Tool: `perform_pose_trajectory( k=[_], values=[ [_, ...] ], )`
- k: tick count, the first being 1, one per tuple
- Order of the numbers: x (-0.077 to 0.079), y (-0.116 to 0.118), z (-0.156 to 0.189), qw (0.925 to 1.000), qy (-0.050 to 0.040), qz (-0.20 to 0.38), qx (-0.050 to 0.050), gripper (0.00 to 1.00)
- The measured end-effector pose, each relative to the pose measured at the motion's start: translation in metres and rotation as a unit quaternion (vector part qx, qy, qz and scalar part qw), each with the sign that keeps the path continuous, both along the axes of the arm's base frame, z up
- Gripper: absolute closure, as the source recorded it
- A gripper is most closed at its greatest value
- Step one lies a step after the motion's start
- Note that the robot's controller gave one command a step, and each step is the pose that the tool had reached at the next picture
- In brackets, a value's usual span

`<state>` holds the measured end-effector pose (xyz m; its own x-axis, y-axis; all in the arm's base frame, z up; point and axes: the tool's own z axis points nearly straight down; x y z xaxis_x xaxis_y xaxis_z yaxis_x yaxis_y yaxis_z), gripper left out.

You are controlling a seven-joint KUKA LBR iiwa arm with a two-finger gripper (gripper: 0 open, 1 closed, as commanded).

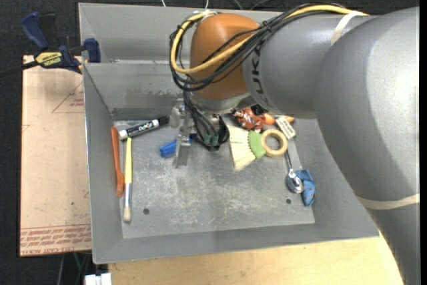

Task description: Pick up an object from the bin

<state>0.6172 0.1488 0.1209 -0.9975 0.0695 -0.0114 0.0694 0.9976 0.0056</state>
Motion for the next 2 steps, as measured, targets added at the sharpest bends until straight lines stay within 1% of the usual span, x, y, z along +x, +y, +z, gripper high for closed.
perform_pose_trajectory(
  k=[1, 2],
  values=[
    [-0.004, -0.010, -0.050, 0.9996, 0.0099, 0.027, -0.002, 0.00],
    [0.019, 0.069, -0.050, 0.9999, -0.0056, 0.014, 0.003, 0.00]
  ],
)
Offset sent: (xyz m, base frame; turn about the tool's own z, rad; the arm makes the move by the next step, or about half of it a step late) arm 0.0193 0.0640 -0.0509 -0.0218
